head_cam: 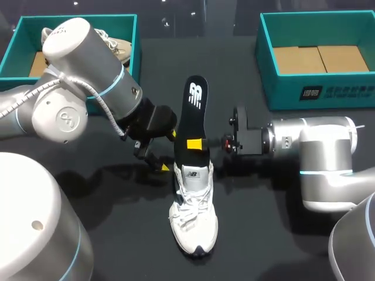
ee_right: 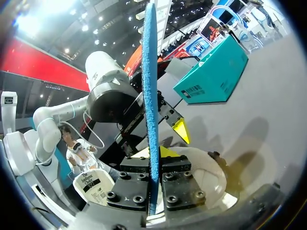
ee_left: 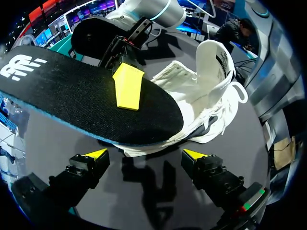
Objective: Take the shoe out of the shoebox, open the shoe tongue, remove and reinsert the insole, then place the shoe into the shoebox
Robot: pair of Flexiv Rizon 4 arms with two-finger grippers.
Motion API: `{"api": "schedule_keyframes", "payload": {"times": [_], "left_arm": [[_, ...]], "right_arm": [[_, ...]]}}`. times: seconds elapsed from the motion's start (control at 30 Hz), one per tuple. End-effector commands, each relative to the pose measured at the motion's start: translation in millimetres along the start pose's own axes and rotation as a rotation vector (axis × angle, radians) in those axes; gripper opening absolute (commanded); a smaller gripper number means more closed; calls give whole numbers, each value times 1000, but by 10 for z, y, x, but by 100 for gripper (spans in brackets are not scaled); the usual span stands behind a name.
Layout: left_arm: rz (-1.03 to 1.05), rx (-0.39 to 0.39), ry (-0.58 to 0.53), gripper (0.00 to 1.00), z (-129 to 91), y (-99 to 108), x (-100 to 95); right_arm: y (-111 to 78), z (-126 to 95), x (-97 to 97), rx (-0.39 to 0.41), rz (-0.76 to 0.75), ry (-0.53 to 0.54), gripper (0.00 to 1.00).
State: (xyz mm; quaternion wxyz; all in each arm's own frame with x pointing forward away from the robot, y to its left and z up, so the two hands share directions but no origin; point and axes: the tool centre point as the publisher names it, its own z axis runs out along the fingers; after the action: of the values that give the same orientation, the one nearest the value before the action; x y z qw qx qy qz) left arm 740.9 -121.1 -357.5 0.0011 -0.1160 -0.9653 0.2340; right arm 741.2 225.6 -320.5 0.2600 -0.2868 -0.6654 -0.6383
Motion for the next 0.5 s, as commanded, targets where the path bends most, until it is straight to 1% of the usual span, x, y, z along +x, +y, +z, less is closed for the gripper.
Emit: {"api": "schedule_keyframes", "payload": {"times": [0.03, 0.5], "left_arm": [[1, 0, -1, 100, -3, 5, 10], [1, 0, -1, 100, -3, 5, 10]], "right_arm": [[-145, 0, -39, 5, 10, -5, 0], [-406, 53, 12, 44, 39, -38, 0]]}}
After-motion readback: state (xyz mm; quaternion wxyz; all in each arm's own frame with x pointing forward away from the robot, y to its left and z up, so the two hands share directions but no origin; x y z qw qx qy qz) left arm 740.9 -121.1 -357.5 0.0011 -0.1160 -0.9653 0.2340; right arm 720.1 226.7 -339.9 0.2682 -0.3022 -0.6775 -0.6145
